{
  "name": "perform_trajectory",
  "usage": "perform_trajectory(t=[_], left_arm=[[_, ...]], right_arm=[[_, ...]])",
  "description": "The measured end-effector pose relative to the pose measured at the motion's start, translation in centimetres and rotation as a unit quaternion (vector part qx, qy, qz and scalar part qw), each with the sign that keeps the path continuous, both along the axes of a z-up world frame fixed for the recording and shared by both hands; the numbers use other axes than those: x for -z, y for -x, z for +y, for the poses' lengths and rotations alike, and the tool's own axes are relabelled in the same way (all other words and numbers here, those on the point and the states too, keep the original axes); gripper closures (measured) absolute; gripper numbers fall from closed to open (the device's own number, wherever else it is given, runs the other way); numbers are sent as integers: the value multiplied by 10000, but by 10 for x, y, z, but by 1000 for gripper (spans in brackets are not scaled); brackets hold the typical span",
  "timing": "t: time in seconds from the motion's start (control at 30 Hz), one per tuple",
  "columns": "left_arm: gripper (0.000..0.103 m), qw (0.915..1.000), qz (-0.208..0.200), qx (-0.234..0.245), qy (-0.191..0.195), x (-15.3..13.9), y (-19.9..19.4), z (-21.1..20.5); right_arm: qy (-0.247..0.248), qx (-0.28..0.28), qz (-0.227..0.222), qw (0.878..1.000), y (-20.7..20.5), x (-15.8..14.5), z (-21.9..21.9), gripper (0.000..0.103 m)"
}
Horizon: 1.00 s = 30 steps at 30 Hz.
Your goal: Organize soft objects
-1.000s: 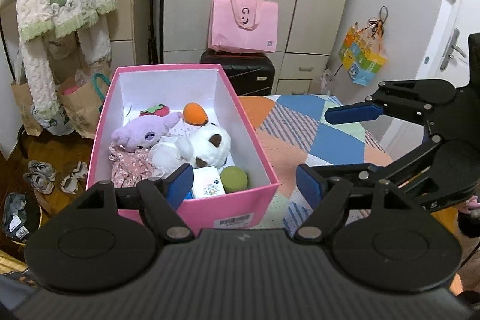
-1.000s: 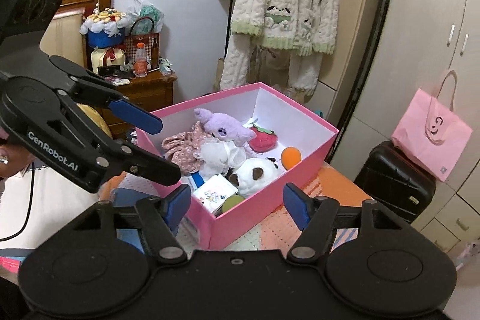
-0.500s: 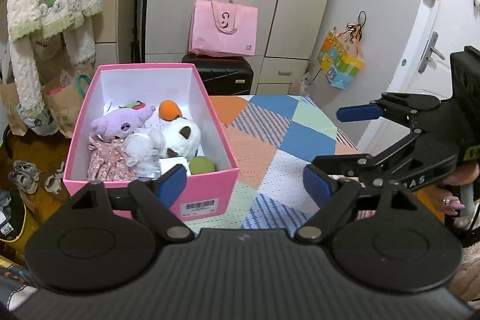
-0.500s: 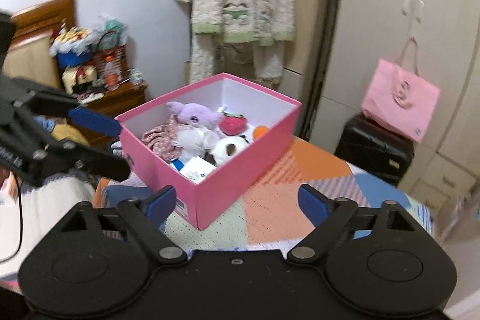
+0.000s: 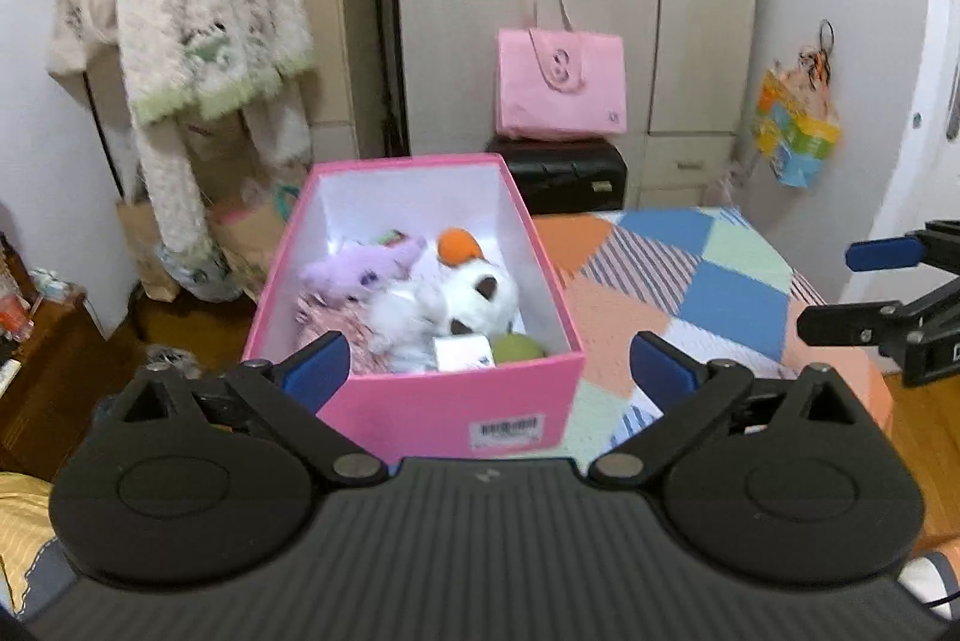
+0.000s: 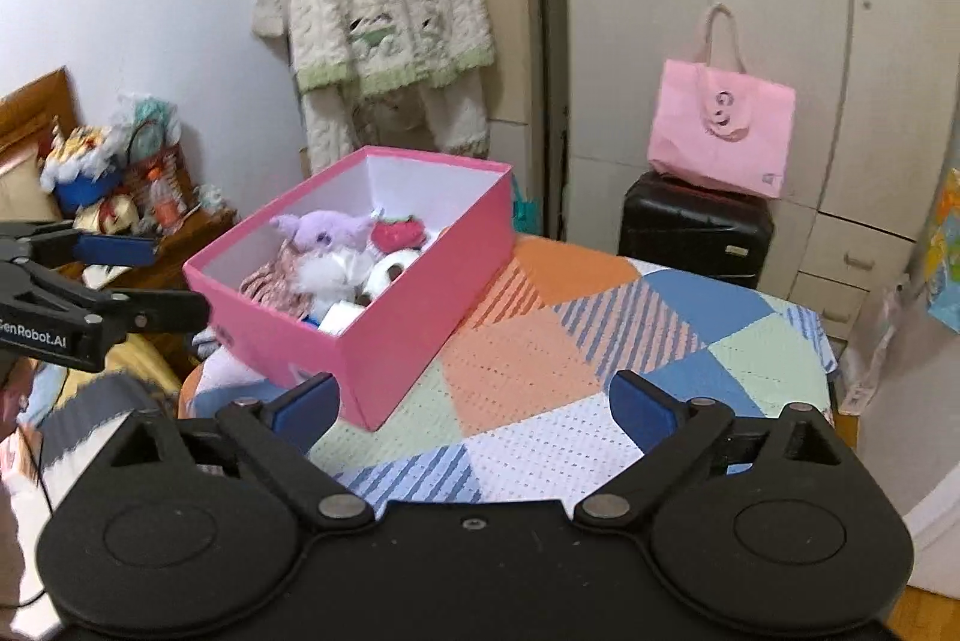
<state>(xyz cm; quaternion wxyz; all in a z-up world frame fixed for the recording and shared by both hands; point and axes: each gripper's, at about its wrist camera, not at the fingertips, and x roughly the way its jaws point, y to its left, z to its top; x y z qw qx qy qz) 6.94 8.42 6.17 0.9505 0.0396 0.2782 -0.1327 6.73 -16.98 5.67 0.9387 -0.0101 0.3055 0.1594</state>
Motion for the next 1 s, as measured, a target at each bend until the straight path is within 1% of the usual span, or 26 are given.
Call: perform_trajectory(t=[0.13, 0.27, 0.37, 0.47, 0.53, 0.63, 0.77, 0.9, 1.0], left_arm=[[2, 9998, 30, 86, 154, 2, 1, 4], [2, 9999, 5, -43, 138, 9, 2, 1], [2, 9997, 35, -80, 232, 15, 1, -3], [2, 9994, -29, -198, 270, 19, 5, -7], [2, 9993, -57, -301, 217, 22, 7, -10], [2, 9989, -121, -446, 28, 27, 9, -15], [2, 9982, -134, -583, -72, 32, 15, -22], [2, 9977, -92, -650, -150, 36, 20, -26], [1, 9977, -65, -650, -201, 35, 22, -29]], right_arm=[[-122, 236, -135, 9996, 0, -3, -2, 4], [-297, 522, -225, 9979, 5, -4, 1, 4], [-322, 671, -296, 9968, 12, -3, 5, 4], [-335, 814, -331, 9956, 18, 0, 6, 4], [-263, 958, -354, 9944, 20, 4, 7, 5], [4, 1156, -463, 9922, 26, 8, 10, 5], [311, 1569, -781, 9840, 39, 10, 13, 5], [298, 1661, -761, 9827, 47, 13, 11, 5], [393, 1718, -711, 9818, 50, 17, 12, 5]])
